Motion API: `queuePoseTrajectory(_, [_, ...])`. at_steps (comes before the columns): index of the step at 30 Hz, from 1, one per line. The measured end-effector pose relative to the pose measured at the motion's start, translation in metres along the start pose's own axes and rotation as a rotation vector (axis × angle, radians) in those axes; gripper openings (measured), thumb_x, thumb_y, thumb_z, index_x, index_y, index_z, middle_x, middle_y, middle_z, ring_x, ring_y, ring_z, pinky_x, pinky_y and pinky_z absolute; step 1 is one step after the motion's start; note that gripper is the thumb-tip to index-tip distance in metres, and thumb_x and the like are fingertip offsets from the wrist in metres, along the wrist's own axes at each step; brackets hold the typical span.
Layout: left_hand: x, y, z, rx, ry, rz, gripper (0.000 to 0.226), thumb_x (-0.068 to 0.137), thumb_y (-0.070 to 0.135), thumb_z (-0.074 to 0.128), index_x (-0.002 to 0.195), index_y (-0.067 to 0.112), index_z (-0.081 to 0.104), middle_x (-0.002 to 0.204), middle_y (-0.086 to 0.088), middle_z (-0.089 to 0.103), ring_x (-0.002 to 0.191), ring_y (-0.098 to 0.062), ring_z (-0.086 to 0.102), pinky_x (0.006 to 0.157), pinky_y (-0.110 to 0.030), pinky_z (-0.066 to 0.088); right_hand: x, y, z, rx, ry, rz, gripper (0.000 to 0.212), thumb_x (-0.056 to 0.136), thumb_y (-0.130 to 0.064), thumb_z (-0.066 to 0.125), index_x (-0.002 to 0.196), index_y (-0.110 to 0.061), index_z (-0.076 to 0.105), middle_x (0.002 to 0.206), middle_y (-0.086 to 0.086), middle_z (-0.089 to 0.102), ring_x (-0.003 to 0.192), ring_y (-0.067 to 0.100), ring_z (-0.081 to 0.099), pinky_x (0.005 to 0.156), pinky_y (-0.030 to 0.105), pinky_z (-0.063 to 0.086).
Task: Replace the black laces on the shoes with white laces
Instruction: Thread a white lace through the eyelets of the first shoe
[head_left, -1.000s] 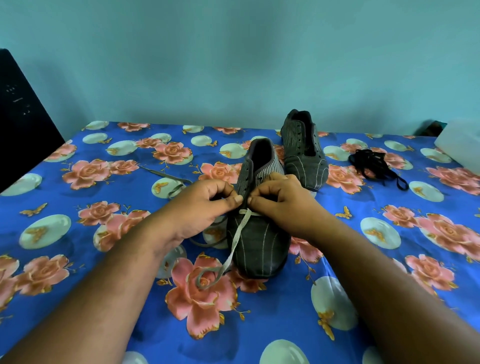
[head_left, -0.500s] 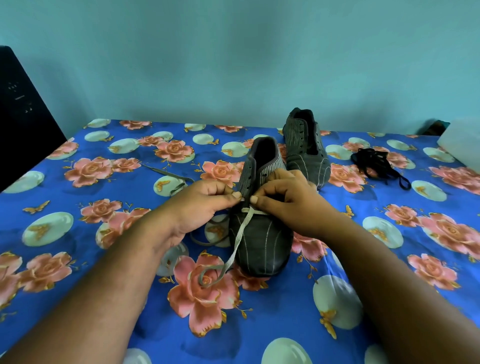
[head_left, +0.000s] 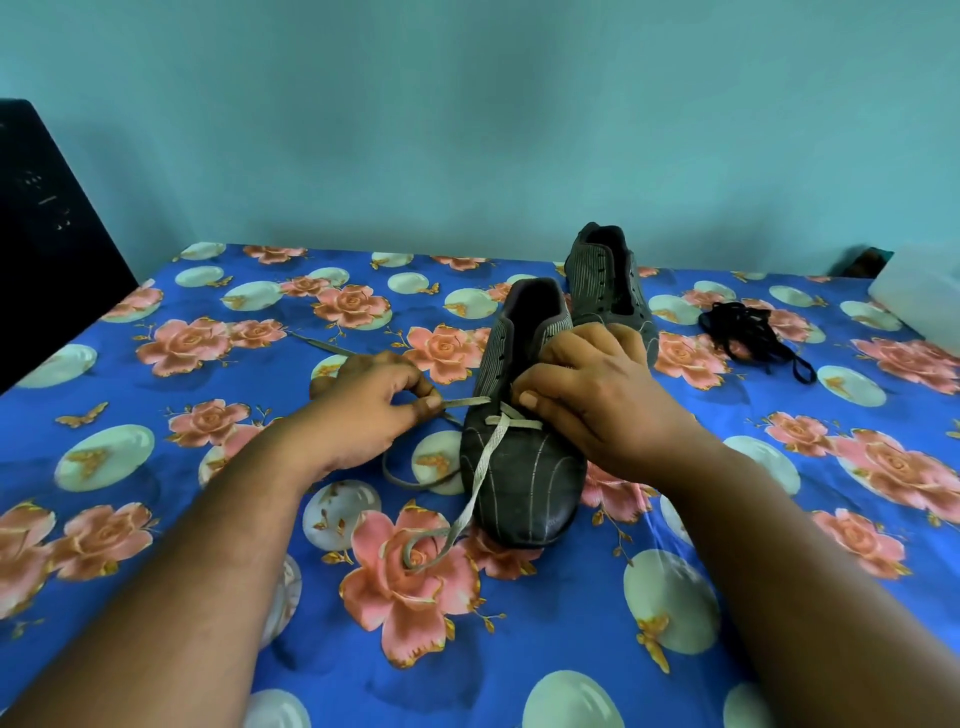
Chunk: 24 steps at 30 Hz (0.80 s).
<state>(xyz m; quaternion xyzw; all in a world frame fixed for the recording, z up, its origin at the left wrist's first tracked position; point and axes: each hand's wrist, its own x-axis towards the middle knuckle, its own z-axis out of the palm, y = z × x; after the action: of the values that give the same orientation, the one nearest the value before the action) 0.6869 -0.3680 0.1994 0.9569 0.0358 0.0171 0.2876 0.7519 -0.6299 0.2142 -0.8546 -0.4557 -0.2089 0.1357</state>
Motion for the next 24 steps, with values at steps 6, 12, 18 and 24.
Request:
queuePoseTrajectory(6, [0.0, -0.011, -0.006, 0.305, 0.075, -0.027, 0.012, 0.102, 0.045, 0.052, 0.093, 0.044, 0.06, 0.125, 0.016, 0.046, 0.134, -0.016, 0.029, 0.101, -0.042, 0.024, -0.002, 0.003, 0.002, 0.071, -0.004, 0.024, 0.034, 0.103, -0.048, 0.04, 0.109, -0.033, 0.07, 0.096, -0.009, 0.053, 0.1, 0.018, 0.047, 0.095, 0.037, 0.026])
queuePoseTrajectory(12, [0.002, -0.007, 0.001, 0.554, 0.226, -0.021, 0.018, 0.105, 0.041, 0.044, 0.112, 0.039, 0.061, 0.131, 0.011, 0.047, 0.132, -0.018, 0.031, 0.091, -0.042, 0.022, -0.002, 0.003, 0.003, 0.077, -0.018, 0.001, 0.031, 0.102, -0.049, 0.042, 0.109, -0.035, 0.069, 0.094, -0.016, 0.051, 0.099, 0.014, 0.048, 0.093, 0.038, 0.029])
queuePoseTrajectory(18, [0.004, -0.015, -0.001, 0.556, 0.212, -0.078, 0.016, 0.105, 0.031, 0.044, 0.108, 0.039, 0.058, 0.132, 0.009, 0.045, 0.135, -0.018, 0.025, 0.101, -0.049, 0.021, -0.002, 0.004, 0.0, 0.082, -0.027, -0.017, 0.028, 0.102, -0.047, 0.043, 0.105, -0.032, 0.066, 0.093, -0.016, 0.051, 0.095, 0.014, 0.049, 0.092, 0.045, 0.036])
queuePoseTrajectory(24, [0.002, 0.001, -0.001, 0.231, 0.405, 0.156, 0.028, 0.096, 0.019, 0.065, 0.117, 0.038, 0.066, 0.13, 0.015, 0.054, 0.13, -0.014, 0.04, 0.095, -0.039, 0.027, -0.001, 0.004, -0.004, 0.179, 0.0, -0.049, 0.013, 0.098, -0.037, 0.057, 0.104, -0.032, 0.067, 0.085, -0.026, 0.047, 0.086, 0.0, 0.044, 0.086, 0.039, 0.037])
